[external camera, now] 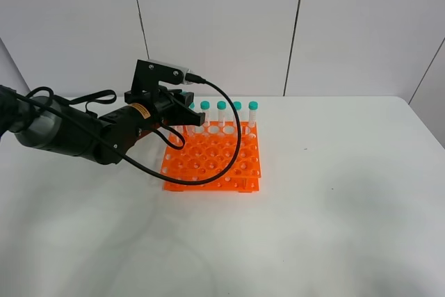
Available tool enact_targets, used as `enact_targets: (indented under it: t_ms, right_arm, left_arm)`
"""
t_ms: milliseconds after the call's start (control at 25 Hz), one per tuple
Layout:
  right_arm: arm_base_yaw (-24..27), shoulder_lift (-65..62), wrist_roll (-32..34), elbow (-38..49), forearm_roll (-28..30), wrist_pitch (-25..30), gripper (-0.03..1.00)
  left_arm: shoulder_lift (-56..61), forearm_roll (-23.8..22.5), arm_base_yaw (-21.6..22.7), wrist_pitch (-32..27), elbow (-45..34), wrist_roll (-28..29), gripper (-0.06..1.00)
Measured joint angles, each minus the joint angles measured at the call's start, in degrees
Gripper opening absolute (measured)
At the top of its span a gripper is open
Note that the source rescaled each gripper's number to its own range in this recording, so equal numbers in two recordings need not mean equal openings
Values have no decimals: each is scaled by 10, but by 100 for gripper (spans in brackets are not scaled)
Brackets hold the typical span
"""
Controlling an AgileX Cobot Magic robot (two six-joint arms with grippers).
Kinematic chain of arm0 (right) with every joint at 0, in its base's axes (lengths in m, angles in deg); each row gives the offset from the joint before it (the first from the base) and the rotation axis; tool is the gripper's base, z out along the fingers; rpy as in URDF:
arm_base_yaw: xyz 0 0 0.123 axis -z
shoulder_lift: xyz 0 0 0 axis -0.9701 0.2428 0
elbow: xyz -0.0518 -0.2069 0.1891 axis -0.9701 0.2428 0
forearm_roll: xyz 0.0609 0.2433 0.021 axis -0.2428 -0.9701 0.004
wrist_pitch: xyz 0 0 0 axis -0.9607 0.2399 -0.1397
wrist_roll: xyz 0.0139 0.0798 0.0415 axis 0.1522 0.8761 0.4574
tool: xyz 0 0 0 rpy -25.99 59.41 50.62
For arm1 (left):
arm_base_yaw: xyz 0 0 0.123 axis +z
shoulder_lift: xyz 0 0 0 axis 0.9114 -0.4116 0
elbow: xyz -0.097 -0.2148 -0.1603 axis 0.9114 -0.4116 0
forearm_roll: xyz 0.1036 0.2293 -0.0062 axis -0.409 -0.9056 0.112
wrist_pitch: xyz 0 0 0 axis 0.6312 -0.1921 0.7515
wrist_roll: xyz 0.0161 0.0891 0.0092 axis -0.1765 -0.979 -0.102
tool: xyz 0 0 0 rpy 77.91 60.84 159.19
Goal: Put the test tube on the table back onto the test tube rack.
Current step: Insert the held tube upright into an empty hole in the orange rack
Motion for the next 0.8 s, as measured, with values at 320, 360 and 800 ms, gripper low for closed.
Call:
enact_targets:
  t_ms: [320, 360, 800]
  right_arm:
    - [0, 0, 0, 0, 0, 0, 80]
    - [0, 0, 0, 0, 0, 0, 80]
    - [0, 0, 0, 0, 0, 0, 80]
  left_arm:
    - [-13, 0, 0, 9, 0, 0, 0]
    - [-14, 0, 0, 9, 0, 0, 0]
    - [-29, 0, 1, 13, 0, 0, 0]
